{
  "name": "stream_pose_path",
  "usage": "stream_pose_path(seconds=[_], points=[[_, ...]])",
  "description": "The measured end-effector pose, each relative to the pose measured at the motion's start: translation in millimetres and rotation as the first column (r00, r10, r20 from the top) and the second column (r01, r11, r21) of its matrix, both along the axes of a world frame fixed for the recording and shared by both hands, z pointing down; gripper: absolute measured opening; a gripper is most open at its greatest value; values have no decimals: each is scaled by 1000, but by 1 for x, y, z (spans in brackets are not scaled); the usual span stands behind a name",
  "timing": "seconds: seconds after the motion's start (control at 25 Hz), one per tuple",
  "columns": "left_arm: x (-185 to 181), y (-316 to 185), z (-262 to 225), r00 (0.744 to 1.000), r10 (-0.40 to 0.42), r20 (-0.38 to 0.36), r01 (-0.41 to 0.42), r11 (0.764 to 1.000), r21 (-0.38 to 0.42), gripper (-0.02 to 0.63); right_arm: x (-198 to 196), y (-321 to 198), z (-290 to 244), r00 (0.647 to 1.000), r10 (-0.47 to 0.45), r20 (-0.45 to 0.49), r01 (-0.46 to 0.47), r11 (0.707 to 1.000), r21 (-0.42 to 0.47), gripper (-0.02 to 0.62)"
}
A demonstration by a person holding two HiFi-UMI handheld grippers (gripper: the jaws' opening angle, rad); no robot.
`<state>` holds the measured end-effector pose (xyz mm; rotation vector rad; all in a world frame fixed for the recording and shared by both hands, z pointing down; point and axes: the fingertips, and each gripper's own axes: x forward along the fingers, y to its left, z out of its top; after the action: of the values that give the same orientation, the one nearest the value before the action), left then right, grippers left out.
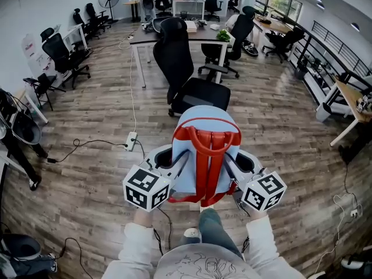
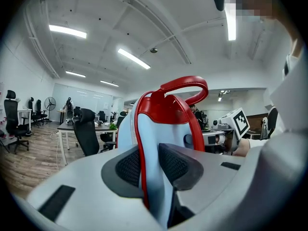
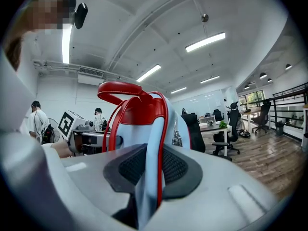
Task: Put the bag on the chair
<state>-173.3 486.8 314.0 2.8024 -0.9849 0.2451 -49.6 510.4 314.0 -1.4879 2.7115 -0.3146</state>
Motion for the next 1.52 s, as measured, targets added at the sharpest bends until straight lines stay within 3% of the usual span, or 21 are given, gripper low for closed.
stream_pose_path(seconds=[0.4,1.08,1.52], points=[[12,-75,7,999,-28,15,28,1000,-4,104,13,-79,8,1000,-26,10,26,1000,-5,86],[84,-264,-10,994,-109,19,108,994,34,106,86,-277,-9,994,-111,11,111,993,37,86],[119,-341,0,994,-111,25,111,994,7,106,121,-355,0,994,-104,18,104,994,13,86]])
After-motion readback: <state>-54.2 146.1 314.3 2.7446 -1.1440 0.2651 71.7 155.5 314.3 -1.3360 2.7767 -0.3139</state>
